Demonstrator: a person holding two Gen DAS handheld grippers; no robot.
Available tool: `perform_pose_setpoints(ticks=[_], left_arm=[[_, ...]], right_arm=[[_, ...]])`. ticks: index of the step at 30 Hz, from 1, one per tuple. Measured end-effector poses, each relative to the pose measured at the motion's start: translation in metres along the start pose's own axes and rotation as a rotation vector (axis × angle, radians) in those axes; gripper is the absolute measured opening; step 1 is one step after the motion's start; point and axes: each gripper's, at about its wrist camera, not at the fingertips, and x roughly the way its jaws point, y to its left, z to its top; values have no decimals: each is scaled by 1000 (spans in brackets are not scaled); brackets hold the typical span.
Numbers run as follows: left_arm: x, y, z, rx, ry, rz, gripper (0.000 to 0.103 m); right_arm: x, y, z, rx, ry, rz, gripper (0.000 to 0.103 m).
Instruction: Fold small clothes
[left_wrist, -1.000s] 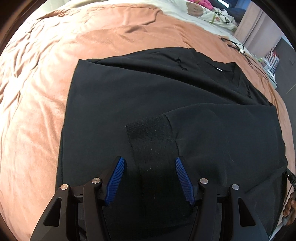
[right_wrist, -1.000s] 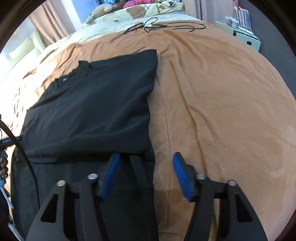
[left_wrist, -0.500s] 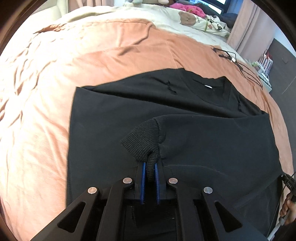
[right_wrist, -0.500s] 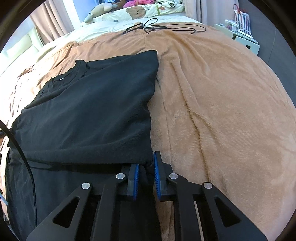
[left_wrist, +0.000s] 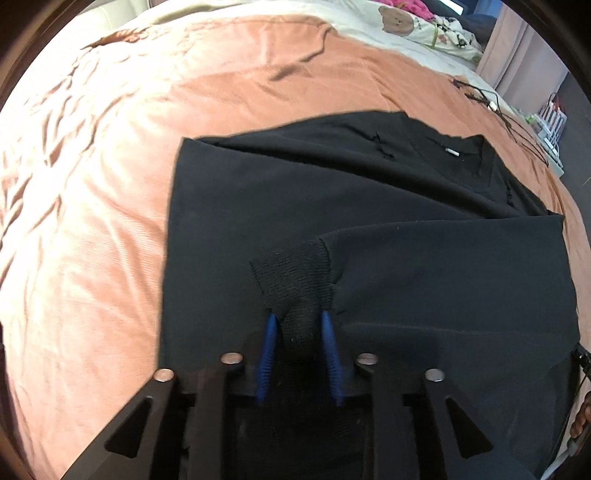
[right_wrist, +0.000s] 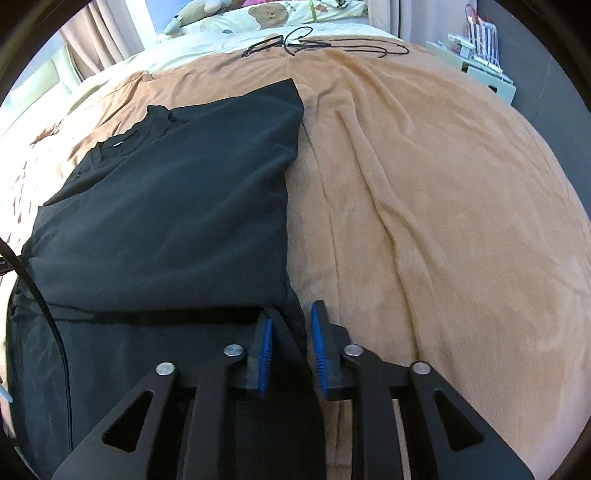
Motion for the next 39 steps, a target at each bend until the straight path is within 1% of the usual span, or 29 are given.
perform_pose_setpoints(ticks=[1,2,3,5,9,12,15,16,22,25,30,34,37,39], left_arm=[[-7,4,-2,-5,-11,-15,46],[-14,8,-4,-8,-20,-29,54],[-20,11,-8,-8,-29,-31,56],[-30,16,-14,-3,-35,-29,56],[-47,26,-32,-9,-31,-35,56],[-61,34,-49,-17,-33,-43,56],[-78,39,-70,-15,-40,-47,57],[-81,39,-76,-13,-41,-48,57],[-108,50,-118,-25,-50,-65,58],[-116,54,-135,-26,-43,-62,58],[-138,62,-167,-47,-58,-74,58],[-147,63,-195,-45,-52,-82,58],[-153,68,-222,-66,-43,-98,58],[-152,68,-233,-75,-38,-110,58]], right_arm=[[-4,-4,-1,5,2,10,28],[-8,-7,-4,12,5,20,30],[-13,-11,-7,19,4,31,33],[-25,-19,-14,31,-1,57,35],[-45,-30,-28,54,-3,99,43],[-62,-36,-41,63,-13,134,46],[-75,-40,-52,60,-15,152,57],[-81,-42,-59,63,-16,159,58],[-107,-53,-93,84,-15,187,58],[-120,-56,-111,80,-12,196,58],[-140,-60,-143,83,-5,223,58],[-151,-62,-168,88,-1,237,58],[-158,-65,-188,96,6,246,58],[-164,-68,-201,110,4,259,58]])
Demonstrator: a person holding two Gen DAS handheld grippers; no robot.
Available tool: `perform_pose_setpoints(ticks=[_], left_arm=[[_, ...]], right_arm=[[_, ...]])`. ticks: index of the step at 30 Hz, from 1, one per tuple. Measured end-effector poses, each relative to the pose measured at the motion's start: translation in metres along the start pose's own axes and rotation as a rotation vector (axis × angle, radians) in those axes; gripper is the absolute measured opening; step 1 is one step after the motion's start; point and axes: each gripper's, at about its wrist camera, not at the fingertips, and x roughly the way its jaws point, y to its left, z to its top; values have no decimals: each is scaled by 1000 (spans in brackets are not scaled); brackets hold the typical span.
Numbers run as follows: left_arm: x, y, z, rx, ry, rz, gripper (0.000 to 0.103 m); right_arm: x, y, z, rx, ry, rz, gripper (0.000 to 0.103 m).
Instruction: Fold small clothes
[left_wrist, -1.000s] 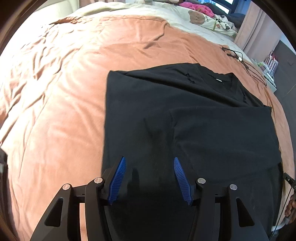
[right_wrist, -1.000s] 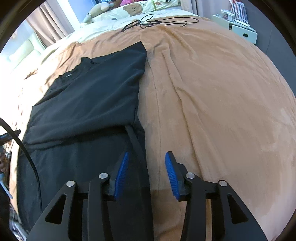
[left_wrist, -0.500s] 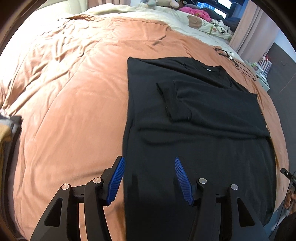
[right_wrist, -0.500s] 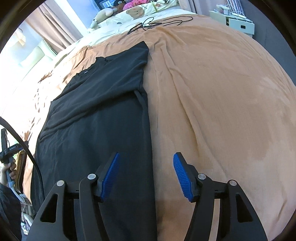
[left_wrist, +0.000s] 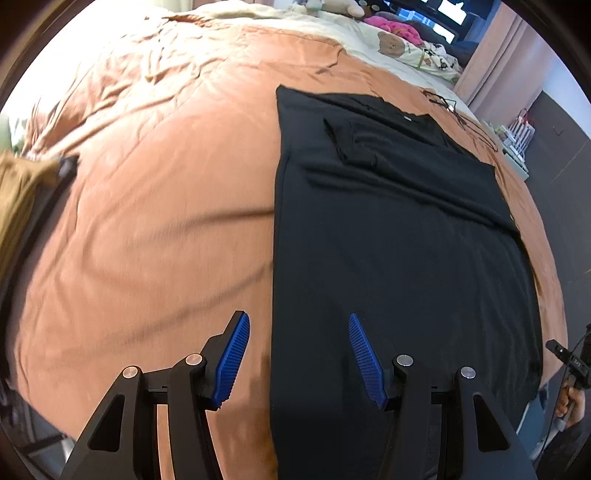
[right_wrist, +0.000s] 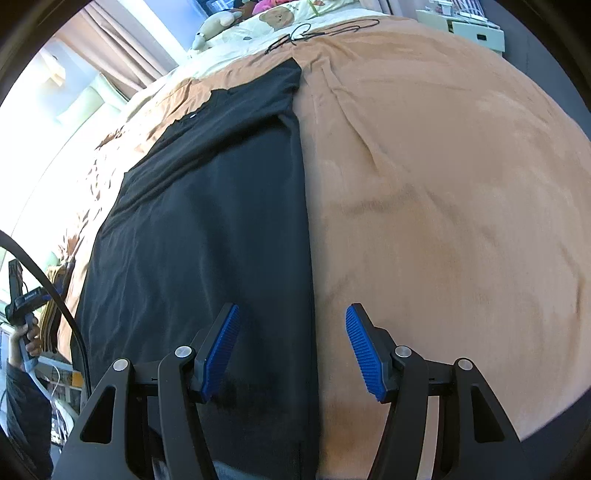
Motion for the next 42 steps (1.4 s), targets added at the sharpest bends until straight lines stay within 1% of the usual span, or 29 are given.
perform_pose_setpoints(ticks=[3,5,9,11,14,16,19,25,26,28,31,32,33,34,35,42], left_arm=[[-3,3,-24,-14,6,-27,58],[-7,7,-38,-22,6,-45,58],[-11,14,-62,-60,6,-89,58],[-12,16,-74,-66,9,-96,58],[-13,21,-89,-90,12,-113,58],[-14,25,-98,-106,12,-122,57],[-15,32,-111,-140,19,-161,55],[-8,40,-135,-193,47,-216,42],[-6,41,-136,-196,50,-221,40],[-4,43,-139,-211,43,-244,39],[-1,49,-139,-253,38,-297,38],[0,51,-139,-264,38,-316,36],[2,52,-138,-272,38,-333,31],[5,53,-138,-285,42,-352,29],[8,54,-138,-299,43,-366,27],[12,54,-141,-337,29,-421,26]], right_arm=[[-10,-8,-17,33,-9,28,58],[-14,-12,-27,50,-12,55,54],[-19,-18,-48,67,-16,73,53],[-19,-19,-57,79,-16,86,50],[-21,-23,-68,100,-24,115,50],[-21,-22,-79,110,-30,132,50],[-21,-23,-90,123,-40,159,50],[-18,-33,-107,166,-78,221,49],[-18,-34,-110,165,-86,226,49],[-16,-35,-115,165,-102,233,48],[-15,-39,-124,192,-132,258,48],[-14,-39,-127,193,-135,257,48],[-13,-40,-128,193,-139,249,47],[-13,-40,-129,198,-142,245,45],[-13,-41,-130,206,-143,248,45],[-13,-37,-117,195,-134,228,45]])
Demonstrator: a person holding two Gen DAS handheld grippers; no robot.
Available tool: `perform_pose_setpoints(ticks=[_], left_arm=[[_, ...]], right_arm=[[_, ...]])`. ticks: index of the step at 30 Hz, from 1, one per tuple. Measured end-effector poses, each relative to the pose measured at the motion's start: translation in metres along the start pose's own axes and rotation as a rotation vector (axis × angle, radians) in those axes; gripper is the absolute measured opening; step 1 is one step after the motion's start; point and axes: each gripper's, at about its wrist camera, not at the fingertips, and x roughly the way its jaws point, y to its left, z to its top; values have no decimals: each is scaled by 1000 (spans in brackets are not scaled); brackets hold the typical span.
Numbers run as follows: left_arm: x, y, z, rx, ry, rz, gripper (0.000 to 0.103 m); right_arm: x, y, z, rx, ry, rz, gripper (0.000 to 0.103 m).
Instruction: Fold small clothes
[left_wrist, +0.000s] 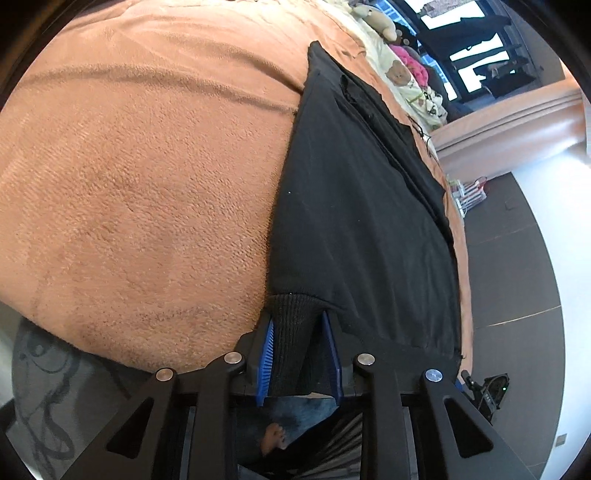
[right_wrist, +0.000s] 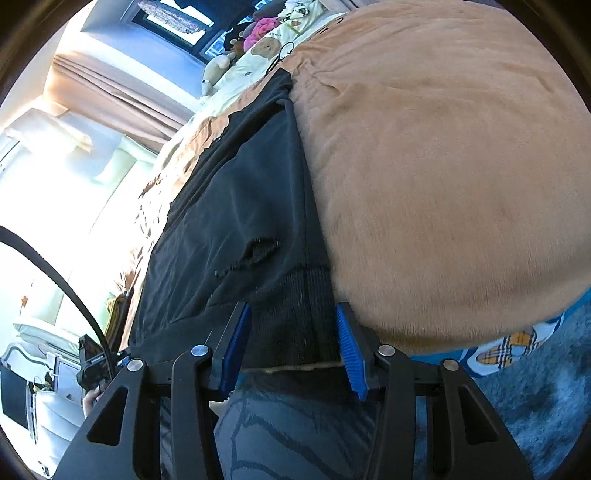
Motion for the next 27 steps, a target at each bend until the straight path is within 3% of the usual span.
perform_pose_setpoints(ticks=[5,11,15,18,27], left_arm=[[-1,4,-10,-29,26,-48,20],[-4,8,-14,-35,11,-48,13],[-7,1,-15,-16,-10,-30,8],[-14,-3,-17,-5,-26,-31,7],[-50,-17,-15,25,-91,-75,6]], right_arm=[[9,2,9,12,4,15,45],[3,-5,-2,22,7,53,42],[1,-9,-9,33,7,44,30],[1,-7,-8,29,23,20,7],[-28,32,0,-47,-57,32,4]])
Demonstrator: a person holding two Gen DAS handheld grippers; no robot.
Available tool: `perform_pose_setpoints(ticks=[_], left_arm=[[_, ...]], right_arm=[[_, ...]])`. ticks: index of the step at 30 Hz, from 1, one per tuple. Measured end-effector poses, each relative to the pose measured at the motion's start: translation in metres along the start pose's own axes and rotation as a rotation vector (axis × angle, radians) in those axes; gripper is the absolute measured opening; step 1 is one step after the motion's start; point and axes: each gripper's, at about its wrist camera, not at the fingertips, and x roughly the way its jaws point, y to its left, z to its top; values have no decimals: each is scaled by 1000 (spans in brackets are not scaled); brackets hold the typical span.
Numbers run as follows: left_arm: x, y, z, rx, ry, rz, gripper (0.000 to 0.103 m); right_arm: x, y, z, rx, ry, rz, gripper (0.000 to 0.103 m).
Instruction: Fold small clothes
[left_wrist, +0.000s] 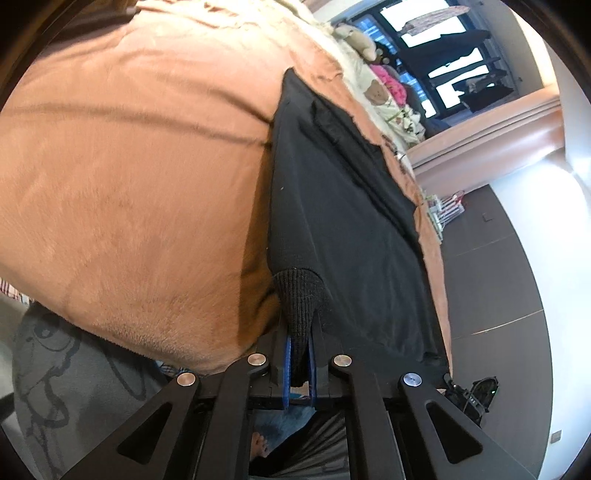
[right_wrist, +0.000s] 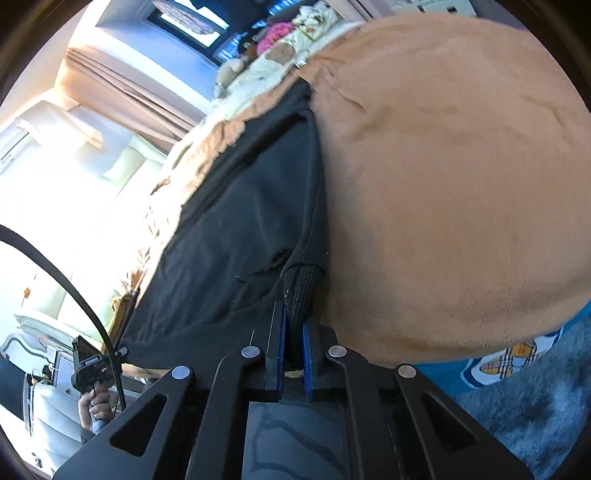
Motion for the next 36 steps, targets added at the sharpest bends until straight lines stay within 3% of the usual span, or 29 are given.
perform_pose_setpoints(ticks=[9,22,36], left_arm=[[-36,-15,12,6,-83,-41,6],[-97,-27,17,41,-174,-105,6],[-167,-45,-11,109,-241,-136,6]], right_arm=[[-35,41,11,-29,-88,36,3],[-63,75,-3,-127,-140,85,3],[-101,88,-29,-202,-178,122,3]])
